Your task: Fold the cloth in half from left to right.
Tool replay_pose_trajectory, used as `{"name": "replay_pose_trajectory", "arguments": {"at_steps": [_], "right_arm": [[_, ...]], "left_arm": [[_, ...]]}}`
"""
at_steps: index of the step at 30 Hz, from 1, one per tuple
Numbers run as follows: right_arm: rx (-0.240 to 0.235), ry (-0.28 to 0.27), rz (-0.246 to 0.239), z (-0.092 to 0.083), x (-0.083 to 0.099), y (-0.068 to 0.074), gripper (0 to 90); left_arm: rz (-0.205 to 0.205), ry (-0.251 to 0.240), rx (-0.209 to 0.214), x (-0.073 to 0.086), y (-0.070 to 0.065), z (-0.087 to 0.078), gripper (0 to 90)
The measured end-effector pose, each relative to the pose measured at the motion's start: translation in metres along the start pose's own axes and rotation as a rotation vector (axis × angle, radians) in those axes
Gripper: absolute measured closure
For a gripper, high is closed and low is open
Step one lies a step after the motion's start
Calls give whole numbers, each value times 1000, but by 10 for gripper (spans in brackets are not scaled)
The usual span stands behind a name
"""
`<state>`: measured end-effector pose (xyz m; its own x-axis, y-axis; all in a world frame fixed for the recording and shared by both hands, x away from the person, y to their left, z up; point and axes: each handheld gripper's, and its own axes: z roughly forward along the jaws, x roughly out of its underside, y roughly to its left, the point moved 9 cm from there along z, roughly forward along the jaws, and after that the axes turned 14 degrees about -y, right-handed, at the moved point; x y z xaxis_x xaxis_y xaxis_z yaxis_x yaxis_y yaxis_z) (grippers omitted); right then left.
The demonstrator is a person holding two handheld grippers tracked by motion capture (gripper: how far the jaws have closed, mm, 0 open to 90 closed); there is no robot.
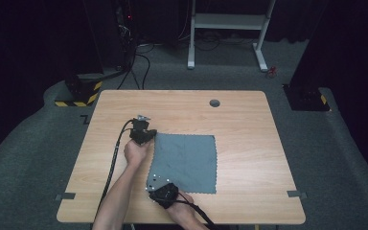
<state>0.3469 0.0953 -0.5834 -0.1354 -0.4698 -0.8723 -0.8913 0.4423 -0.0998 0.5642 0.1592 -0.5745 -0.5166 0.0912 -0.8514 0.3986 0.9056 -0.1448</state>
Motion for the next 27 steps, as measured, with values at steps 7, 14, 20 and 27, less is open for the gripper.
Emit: {"name": "replay_pose_trajectory", "arguments": {"at_steps": [7,14,20,27], "right_arm": [[-1,-4,11,-3,-3,0,900],[-7,-18,14,-8,-9,0,900],[-8,-41,1,-13,-18,0,900],[-30,-49,18,-14,-23,2,900]], "left_arm": [[-8,-28,19,-7,0,-4,900],[-29,-42,29,-12,2,-9,900],[-16,-43,30,-18,2,-13,900],[-14,-51,25,-22,6,-21,900]]}}
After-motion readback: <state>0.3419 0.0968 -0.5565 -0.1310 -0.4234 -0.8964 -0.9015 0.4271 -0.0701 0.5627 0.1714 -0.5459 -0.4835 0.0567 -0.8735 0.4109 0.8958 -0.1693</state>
